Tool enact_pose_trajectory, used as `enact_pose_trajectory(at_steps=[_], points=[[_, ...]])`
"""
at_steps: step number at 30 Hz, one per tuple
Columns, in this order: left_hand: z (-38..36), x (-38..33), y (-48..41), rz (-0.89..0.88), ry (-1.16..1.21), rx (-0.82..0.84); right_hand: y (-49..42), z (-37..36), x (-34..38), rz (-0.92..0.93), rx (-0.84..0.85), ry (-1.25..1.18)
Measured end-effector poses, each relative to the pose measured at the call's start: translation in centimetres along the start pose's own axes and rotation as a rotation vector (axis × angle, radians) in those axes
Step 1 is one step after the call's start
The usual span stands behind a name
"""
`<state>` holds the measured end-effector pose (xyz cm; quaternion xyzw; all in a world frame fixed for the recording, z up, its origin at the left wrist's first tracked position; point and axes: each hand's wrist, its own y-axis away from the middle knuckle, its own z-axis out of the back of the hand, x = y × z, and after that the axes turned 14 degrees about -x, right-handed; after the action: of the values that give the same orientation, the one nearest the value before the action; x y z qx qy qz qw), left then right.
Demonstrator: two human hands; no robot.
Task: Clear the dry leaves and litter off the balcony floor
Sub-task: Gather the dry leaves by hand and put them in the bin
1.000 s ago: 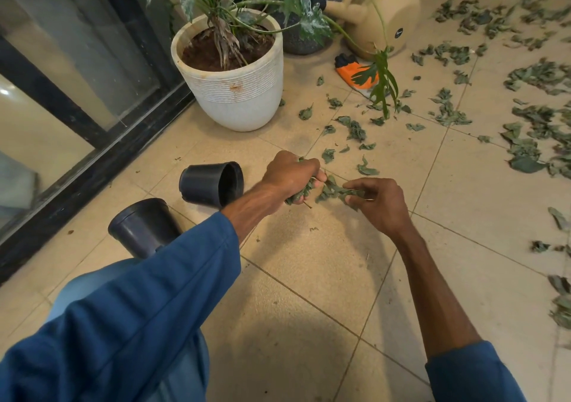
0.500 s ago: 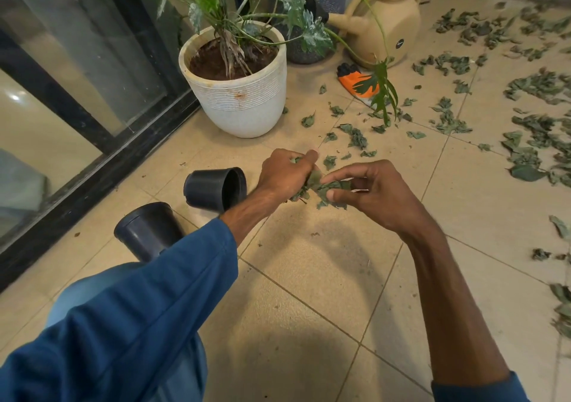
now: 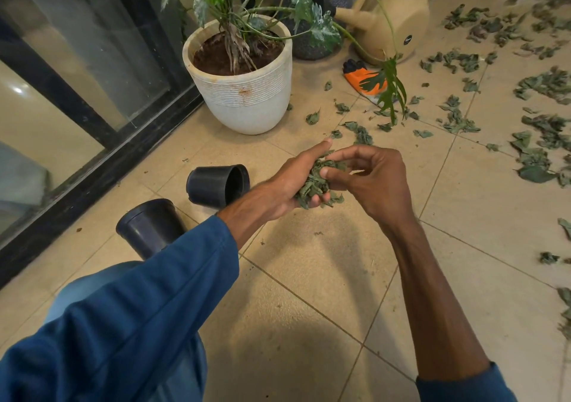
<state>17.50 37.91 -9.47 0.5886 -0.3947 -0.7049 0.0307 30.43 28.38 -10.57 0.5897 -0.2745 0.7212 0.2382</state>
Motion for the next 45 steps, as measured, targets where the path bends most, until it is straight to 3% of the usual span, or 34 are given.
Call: enact_pose_trajectory(at_steps=[7,10,13,22,25,31,40,45], points=[[0.0,0.2,-0.2,0.032,0.046,-0.086,-0.3,-1.0,-0.3,0.192,-0.062,0.196],[0.4,0.0,-0.1,0.041,0.051,-0.15,-0.1,-1.4,-0.7,0.219,0.003,0.235],[1.0,0.1,0.0,0.021,0.001,-0.237,0.3,-1.8,-1.0,0.198,0.056,0.239],[1.8,-0.3,0.4,-0.019,-0.086,-0.269,-0.9,0.0,-2.9,-0.044,-0.024,0.04],[2.4,-0.5,0.5,-0.023,-0.086,-0.278,-2.0,1.2,-7.1,-0.084,-0.097,0.317],[2.9,-0.4,0.7,-0.027,-0.105,-0.283,-1.9,-2.3,-13.7,-0.122,0.024,0.694],[3.4,0.0,0.7,-0.015,-0.132,-0.27,-1.4,-6.3,-16.3,0.063,0.03,0.906],[3.0,-0.2,0.5,-0.015,-0.14,-0.259,-2.3,-4.7,-15.9,0.018,0.044,0.791]])
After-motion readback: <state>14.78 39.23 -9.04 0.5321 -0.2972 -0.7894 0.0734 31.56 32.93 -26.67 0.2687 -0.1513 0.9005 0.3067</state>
